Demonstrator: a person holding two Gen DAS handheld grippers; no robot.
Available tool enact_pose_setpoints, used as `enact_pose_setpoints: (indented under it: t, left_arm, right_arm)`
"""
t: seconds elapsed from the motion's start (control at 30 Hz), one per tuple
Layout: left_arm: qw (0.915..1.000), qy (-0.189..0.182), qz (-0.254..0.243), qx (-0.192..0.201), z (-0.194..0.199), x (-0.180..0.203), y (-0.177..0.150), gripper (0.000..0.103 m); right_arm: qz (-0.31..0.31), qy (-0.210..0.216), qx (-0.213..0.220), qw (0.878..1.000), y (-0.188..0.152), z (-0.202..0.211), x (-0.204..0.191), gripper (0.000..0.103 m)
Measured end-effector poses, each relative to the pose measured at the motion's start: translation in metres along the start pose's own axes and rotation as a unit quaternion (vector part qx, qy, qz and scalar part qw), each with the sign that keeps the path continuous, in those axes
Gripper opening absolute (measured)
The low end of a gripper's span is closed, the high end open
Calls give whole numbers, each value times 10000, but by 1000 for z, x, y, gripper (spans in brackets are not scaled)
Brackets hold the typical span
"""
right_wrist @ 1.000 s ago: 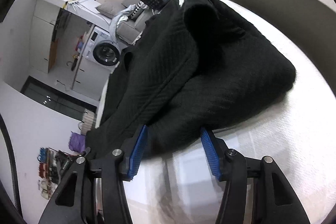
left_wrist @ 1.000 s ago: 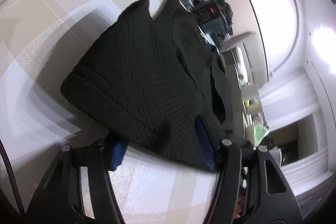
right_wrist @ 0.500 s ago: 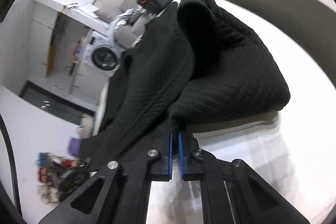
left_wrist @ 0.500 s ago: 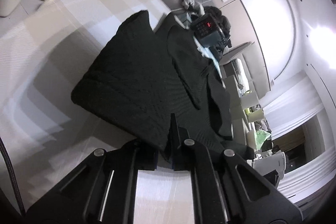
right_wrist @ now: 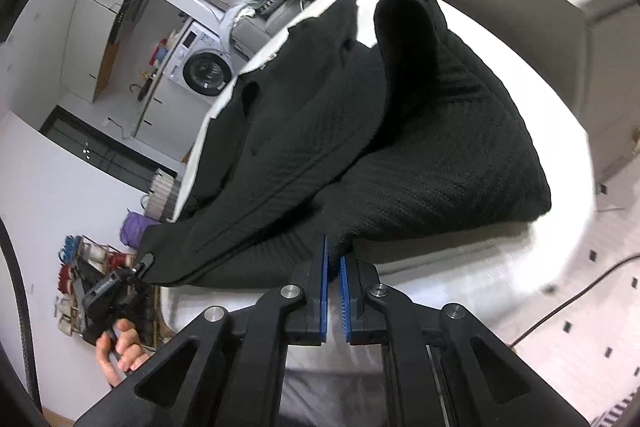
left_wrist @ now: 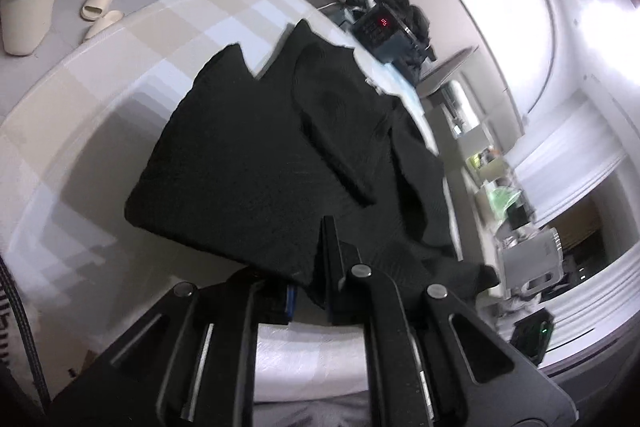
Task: Fold small clothes
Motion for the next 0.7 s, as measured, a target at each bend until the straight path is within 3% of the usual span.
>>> enact_pose_setpoints:
  t: [0.03, 0.1, 0.13, 0.2, 0.27, 0.33, 0.47, 0.7]
  left_arm:
    - [10000, 8, -10, -11, 0, 0, -5, 11]
    - [10000, 76, -14, -63, 0, -4, -8, 30]
    - [9999, 106, 22, -114, 1, -7, -10, 32]
    - [9998, 164, 88, -96, 5, -14, -10, 34]
    - [9994, 317, 104, 6, 13, -24, -11, 38]
    - [9990, 411, 134, 133, 18, -32, -7, 42]
    - [9984, 414, 81, 365, 33, -40, 2, 43]
    - [9980, 354, 121, 515, 42, -47, 28, 43]
  right_arm:
    - [-27, -88, -81, 9999, 1, -3, 1, 8]
    - [-6, -118, -156, 9998, -1, 1, 1, 10]
    - [55, -152, -109, 9998, 0, 7, 0, 15]
    - [218, -195, 77, 9995, 8, 17, -9, 26]
    - [360, -187, 418, 9983, 16, 34, -15, 48]
    - [476, -225, 801, 9954, 23, 50, -17, 58]
    - [399, -216, 1124, 9926, 63, 42, -19, 59]
    - [-83, 25, 922, 9957, 83, 18, 7, 59]
Point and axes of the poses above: each gripper's, at about its wrist camera, not at the fingertips, and z roughly against the way its jaws point, x to its right, y to its top, the point moved 7 cm from there along -z, roughly the way its jaws point, and after that the axes turned 3 degrees about -x, right-handed, at the moved point
